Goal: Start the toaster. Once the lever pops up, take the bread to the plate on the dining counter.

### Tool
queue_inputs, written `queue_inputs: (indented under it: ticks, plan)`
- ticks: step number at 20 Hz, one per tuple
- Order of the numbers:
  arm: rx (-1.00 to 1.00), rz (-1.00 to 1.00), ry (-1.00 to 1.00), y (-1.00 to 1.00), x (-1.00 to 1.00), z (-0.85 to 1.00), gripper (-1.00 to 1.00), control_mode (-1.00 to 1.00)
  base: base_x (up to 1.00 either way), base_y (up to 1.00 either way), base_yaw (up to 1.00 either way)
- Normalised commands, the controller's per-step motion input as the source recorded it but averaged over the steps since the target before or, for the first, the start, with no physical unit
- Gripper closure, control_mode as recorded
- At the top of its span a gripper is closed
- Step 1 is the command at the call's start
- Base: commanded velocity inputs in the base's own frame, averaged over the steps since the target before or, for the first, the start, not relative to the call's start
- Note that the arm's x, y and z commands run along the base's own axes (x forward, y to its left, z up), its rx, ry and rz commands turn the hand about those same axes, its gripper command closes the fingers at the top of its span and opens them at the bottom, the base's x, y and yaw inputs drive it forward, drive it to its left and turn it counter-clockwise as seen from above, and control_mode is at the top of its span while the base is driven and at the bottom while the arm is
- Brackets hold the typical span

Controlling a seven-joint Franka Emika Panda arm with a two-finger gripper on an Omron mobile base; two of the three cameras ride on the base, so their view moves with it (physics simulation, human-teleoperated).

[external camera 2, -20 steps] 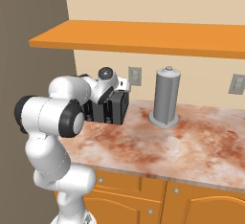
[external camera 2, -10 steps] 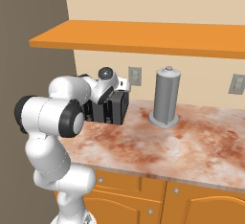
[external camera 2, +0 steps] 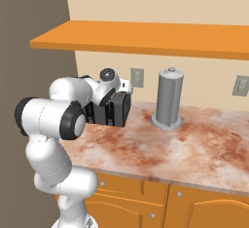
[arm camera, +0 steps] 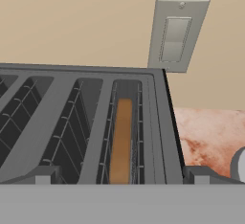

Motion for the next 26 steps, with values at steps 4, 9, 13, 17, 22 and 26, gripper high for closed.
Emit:
queue_inputs:
  ticks: [4,9,13,17,22,26]
  plan:
    - [0.00,0.00,0.00,0.00,0.00,0.00,-1.00,-1.00,0.00,0.00,0.00]
    - [0.00,0.00,0.00,0.00,0.00,0.00,-1.00,-1.00,0.00,0.00,0.00]
    - [0.00,0.00,0.00,0.00,0.00,0.00,-1.00,-1.00,0.00,0.00,0.00]
    - [0.00,0.00,0.00,0.00,0.00,0.00,-1.00,-1.00,0.00,0.00,0.00]
    - [0.00,0.00,0.00,0.00,0.00,0.00,-1.00,-1.00,0.00,0.00,0.00]
    - [0.00,0.00,0.00,0.00,0.00,0.00,-1.00,-1.00,0.00,0.00,0.00]
